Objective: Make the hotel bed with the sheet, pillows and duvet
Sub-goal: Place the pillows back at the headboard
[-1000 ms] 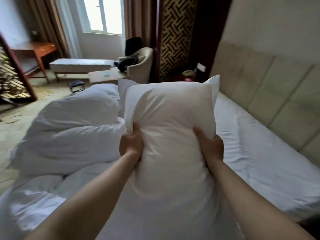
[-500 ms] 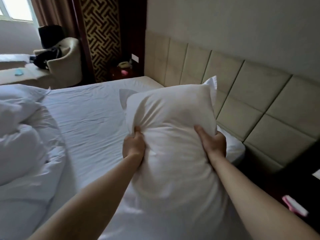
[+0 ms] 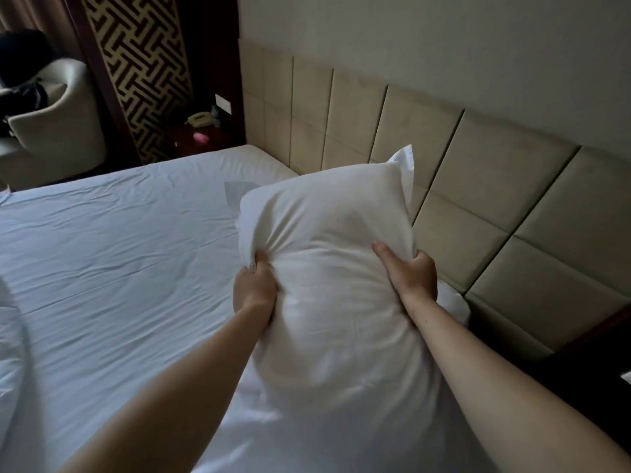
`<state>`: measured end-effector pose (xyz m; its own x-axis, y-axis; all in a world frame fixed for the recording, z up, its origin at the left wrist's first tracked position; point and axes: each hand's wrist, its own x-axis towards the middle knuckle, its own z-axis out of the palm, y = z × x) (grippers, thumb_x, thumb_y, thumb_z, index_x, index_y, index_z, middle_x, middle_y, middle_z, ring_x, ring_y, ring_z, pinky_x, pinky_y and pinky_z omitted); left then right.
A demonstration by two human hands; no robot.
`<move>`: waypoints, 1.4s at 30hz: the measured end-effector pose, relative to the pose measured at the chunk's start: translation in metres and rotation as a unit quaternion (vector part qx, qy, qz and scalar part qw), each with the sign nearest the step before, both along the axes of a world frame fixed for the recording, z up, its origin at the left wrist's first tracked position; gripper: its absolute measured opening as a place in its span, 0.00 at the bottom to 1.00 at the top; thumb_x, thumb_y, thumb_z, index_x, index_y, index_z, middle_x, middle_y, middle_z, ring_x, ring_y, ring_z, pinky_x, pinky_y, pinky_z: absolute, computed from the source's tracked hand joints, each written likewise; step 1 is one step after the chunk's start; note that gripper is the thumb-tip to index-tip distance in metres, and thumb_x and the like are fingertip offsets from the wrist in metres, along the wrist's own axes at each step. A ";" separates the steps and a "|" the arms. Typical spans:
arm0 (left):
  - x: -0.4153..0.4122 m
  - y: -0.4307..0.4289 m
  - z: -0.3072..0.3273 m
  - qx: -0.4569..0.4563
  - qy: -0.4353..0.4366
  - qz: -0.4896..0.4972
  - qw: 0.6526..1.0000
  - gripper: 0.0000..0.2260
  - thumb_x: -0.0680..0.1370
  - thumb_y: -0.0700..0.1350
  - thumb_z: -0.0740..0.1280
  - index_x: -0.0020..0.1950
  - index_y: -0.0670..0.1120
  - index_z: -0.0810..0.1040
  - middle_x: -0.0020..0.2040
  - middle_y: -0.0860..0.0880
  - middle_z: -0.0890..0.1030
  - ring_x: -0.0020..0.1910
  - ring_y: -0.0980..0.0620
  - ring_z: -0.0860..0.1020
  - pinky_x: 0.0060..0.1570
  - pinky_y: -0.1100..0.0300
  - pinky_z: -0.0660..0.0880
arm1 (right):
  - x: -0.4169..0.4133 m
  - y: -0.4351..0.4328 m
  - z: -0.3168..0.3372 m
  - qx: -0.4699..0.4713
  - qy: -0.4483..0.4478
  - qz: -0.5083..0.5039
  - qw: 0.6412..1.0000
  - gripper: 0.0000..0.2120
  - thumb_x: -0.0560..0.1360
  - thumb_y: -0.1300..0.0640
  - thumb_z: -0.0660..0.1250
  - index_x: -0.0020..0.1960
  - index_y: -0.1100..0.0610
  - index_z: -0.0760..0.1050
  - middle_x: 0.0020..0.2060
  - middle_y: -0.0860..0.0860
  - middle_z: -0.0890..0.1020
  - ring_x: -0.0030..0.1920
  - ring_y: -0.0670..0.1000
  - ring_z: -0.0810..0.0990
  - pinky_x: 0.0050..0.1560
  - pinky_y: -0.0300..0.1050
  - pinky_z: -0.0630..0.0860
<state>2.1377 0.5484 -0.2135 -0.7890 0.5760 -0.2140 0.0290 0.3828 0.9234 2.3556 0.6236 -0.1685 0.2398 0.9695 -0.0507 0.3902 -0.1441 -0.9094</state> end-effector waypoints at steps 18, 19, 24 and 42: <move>0.042 0.268 -0.053 -0.040 -0.089 0.163 0.982 0.27 0.79 0.61 0.55 0.58 0.39 0.77 0.57 0.39 0.79 0.56 0.39 0.76 0.56 0.50 0.72 | 0.001 0.344 -0.042 -0.025 -0.089 0.158 0.983 0.34 0.60 0.32 0.75 0.54 0.58 0.79 0.50 0.53 0.84 0.51 0.56 0.82 0.48 0.43 0.75; 0.048 0.286 -0.059 -0.044 -0.095 0.176 0.979 0.26 0.79 0.60 0.54 0.58 0.39 0.77 0.57 0.39 0.79 0.56 0.39 0.76 0.56 0.50 0.72 | 0.003 0.367 -0.045 -0.027 -0.096 0.172 0.980 0.34 0.60 0.32 0.74 0.53 0.57 0.79 0.50 0.53 0.84 0.51 0.55 0.82 0.48 0.44 0.76; 0.079 0.362 -0.075 -0.071 -0.110 0.238 0.962 0.24 0.80 0.59 0.55 0.56 0.38 0.75 0.55 0.40 0.79 0.55 0.39 0.76 0.48 0.55 0.67 | 0.010 0.463 -0.062 -0.044 -0.129 0.234 0.963 0.30 0.61 0.32 0.74 0.50 0.54 0.78 0.49 0.52 0.84 0.49 0.55 0.82 0.48 0.45 0.77; 0.088 0.498 -0.171 -0.271 -0.149 0.095 0.946 0.34 0.76 0.51 0.64 0.77 0.45 0.51 0.73 0.39 0.60 0.68 0.37 0.67 0.66 0.48 0.66 | 0.022 0.633 -0.184 -0.154 -0.319 0.360 0.863 0.27 0.69 0.44 0.69 0.65 0.54 0.73 0.60 0.60 0.74 0.59 0.61 0.75 0.58 0.49 0.73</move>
<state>2.2252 1.0468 -0.3847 -0.7261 0.1719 -0.6657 -0.3181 0.7744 0.5469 2.3774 1.2568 -0.3528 -0.3444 0.8436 -0.4120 0.8867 0.1480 -0.4380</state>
